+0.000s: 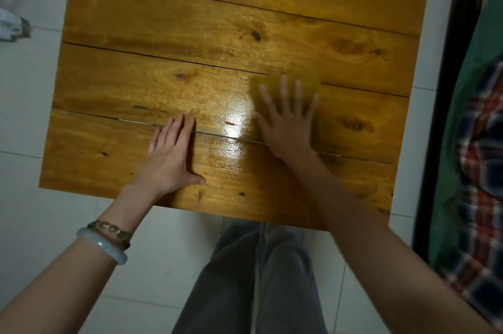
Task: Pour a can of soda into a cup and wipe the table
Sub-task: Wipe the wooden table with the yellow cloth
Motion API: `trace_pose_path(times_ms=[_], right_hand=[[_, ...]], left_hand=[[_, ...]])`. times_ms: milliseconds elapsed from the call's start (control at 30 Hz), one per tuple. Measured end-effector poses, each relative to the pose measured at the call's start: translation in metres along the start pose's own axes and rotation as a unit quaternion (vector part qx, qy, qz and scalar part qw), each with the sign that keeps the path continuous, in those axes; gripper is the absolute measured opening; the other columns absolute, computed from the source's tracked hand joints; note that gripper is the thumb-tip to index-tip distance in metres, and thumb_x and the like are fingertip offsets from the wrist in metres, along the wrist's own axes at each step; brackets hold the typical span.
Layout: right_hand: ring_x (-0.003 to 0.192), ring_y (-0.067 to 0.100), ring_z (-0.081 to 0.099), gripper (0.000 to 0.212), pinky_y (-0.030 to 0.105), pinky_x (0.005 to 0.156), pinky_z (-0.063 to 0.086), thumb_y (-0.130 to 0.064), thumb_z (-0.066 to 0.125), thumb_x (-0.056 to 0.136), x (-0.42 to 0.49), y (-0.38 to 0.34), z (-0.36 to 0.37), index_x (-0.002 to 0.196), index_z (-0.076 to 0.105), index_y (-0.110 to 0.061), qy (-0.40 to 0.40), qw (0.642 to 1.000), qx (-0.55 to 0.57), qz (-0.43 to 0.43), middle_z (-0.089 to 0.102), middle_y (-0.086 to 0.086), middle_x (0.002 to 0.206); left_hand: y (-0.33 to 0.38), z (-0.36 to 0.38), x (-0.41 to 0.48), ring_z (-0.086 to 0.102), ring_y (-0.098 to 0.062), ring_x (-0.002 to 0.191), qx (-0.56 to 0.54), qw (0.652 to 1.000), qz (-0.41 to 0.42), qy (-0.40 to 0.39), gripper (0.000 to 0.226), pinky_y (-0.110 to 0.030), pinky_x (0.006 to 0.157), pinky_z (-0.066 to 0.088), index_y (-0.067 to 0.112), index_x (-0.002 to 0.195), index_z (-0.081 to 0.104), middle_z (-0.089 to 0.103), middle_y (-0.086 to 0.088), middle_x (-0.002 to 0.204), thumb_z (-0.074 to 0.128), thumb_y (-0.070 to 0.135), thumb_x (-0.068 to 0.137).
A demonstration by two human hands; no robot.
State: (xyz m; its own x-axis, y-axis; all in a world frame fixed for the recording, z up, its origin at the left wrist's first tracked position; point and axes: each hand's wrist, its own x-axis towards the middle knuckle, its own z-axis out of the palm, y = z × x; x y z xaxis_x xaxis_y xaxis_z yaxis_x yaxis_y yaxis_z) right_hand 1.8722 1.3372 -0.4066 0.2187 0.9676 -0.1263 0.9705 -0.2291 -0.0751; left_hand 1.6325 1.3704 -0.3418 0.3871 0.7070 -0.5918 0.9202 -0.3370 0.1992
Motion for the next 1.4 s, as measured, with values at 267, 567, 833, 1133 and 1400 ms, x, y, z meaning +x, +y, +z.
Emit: trace_pose_path(times_ms=[267, 567, 833, 1133, 1400], right_hand=[[0.142, 0.035, 0.021, 0.055, 0.065, 0.111, 0.007, -0.055, 0.035, 0.091, -0.087, -0.070, 0.012, 0.142, 0.036, -0.033, -0.057, 0.941, 0.035, -0.332, 0.029, 0.007, 0.153], [0.141, 0.036, 0.022, 0.055, 0.068, 0.108, 0.011, -0.057, 0.021, 0.095, -0.034, 0.031, 0.001, 0.145, 0.028, -0.036, -0.017, 0.993, -0.002, -0.113, 0.027, 0.007, 0.154], [0.142, 0.035, 0.020, 0.058, 0.066, 0.110, 0.007, -0.056, 0.037, 0.092, -0.059, -0.024, 0.006, 0.145, 0.032, -0.034, -0.015, 0.984, 0.034, -0.177, 0.026, 0.007, 0.154], [0.143, 0.034, 0.012, 0.057, 0.066, 0.108, 0.014, -0.058, 0.007, 0.095, -0.097, 0.116, -0.008, 0.148, 0.014, -0.035, -0.075, 0.995, -0.039, -0.057, 0.022, 0.007, 0.156], [0.134, 0.041, 0.035, 0.058, 0.071, 0.101, 0.020, -0.058, 0.028, 0.091, 0.049, 0.040, -0.009, 0.142, 0.038, -0.031, -0.010, 0.999, -0.002, 0.046, 0.038, 0.013, 0.148]], left_hand=[[-0.009, -0.001, -0.017, -0.010, -0.021, 0.144, -0.019, 0.999, -0.030, -0.007, 0.142, -0.042, 0.116, 0.000, 0.023, 0.149, -0.011, -0.011, -0.004, 0.158, 0.088, 0.045, 0.050], [0.007, 0.007, -0.009, -0.016, -0.025, 0.143, -0.019, 0.999, -0.024, -0.025, 0.138, -0.045, 0.116, 0.001, 0.025, 0.148, -0.010, -0.018, -0.005, 0.156, 0.085, 0.052, 0.051], [0.008, 0.004, -0.009, -0.007, -0.027, 0.144, 0.044, 0.999, 0.007, 0.004, 0.130, -0.045, 0.116, 0.003, 0.019, 0.150, 0.002, -0.006, -0.010, 0.158, 0.081, 0.056, 0.054], [0.026, -0.007, 0.020, -0.007, -0.026, 0.145, 0.035, 0.999, 0.025, 0.005, 0.120, -0.046, 0.116, 0.004, 0.020, 0.150, -0.001, -0.007, -0.007, 0.158, 0.072, 0.059, 0.064], [0.027, -0.006, 0.022, -0.009, -0.024, 0.144, 0.032, 0.999, 0.018, 0.000, 0.118, -0.044, 0.116, 0.003, 0.021, 0.149, -0.005, -0.011, -0.005, 0.158, 0.069, 0.061, 0.067]])
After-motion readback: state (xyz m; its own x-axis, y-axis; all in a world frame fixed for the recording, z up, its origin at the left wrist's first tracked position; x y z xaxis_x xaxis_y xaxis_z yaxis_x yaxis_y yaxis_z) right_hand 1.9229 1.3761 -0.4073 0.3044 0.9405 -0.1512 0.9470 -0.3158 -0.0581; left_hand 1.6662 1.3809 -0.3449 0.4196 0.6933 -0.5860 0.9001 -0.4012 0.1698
